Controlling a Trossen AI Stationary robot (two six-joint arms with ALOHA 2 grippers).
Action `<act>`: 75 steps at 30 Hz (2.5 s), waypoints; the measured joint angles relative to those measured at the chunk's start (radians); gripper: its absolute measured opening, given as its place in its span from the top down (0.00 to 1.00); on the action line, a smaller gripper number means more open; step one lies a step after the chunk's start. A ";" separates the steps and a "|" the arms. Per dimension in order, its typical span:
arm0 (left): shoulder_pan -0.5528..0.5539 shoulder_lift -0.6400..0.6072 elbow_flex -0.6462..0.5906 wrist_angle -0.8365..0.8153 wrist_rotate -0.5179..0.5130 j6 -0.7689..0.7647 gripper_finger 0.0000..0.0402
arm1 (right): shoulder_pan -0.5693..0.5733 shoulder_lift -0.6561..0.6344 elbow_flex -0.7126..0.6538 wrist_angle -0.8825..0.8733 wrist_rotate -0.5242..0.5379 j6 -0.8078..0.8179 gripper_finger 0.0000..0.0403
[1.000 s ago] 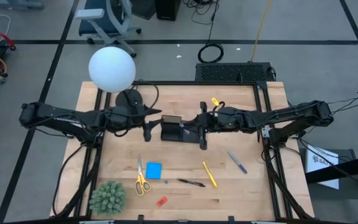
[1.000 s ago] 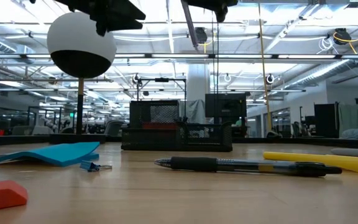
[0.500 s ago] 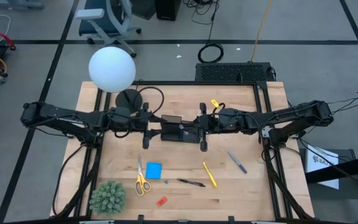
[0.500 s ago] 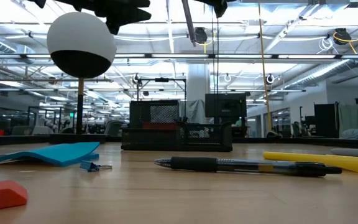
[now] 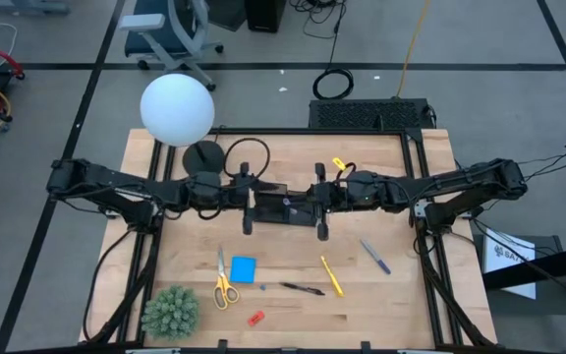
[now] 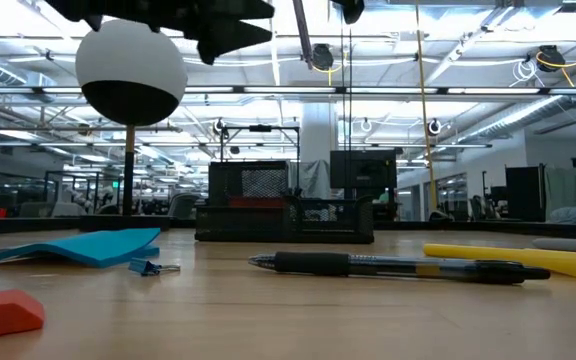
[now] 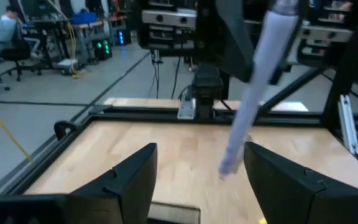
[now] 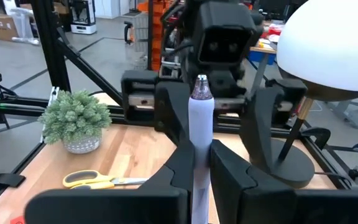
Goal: Pick and place office supplies into organizer
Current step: Put the violet pen into the black desk organizer
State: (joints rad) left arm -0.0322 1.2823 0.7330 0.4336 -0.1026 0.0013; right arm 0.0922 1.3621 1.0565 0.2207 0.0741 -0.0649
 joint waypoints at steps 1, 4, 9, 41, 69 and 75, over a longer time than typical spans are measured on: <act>0.002 0.009 0.000 0.001 -0.002 -0.001 0.38 | 0.001 0.000 0.000 0.000 0.000 -0.002 0.94; 0.008 0.042 0.000 0.032 0.017 -0.012 0.38 | 0.001 0.000 0.000 0.000 0.000 -0.011 0.94; 0.012 0.075 0.012 0.046 0.065 -0.035 0.38 | 0.001 0.000 0.000 0.000 0.001 -0.011 0.94; 0.012 0.190 0.046 0.194 0.131 -0.037 0.38 | 0.001 0.000 -0.038 0.112 0.000 -0.034 0.94; 0.012 0.190 0.046 0.198 0.133 -0.022 0.63 | 0.000 0.044 -0.039 0.201 -0.044 -0.066 0.94; 0.011 0.190 0.046 0.198 0.139 0.003 0.86 | 0.000 0.043 -0.039 0.200 -0.037 -0.063 0.94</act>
State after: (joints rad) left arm -0.0208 1.4719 0.7788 0.6319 0.0361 0.0046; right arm 0.0921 1.4052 1.0180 0.4210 0.0373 -0.1282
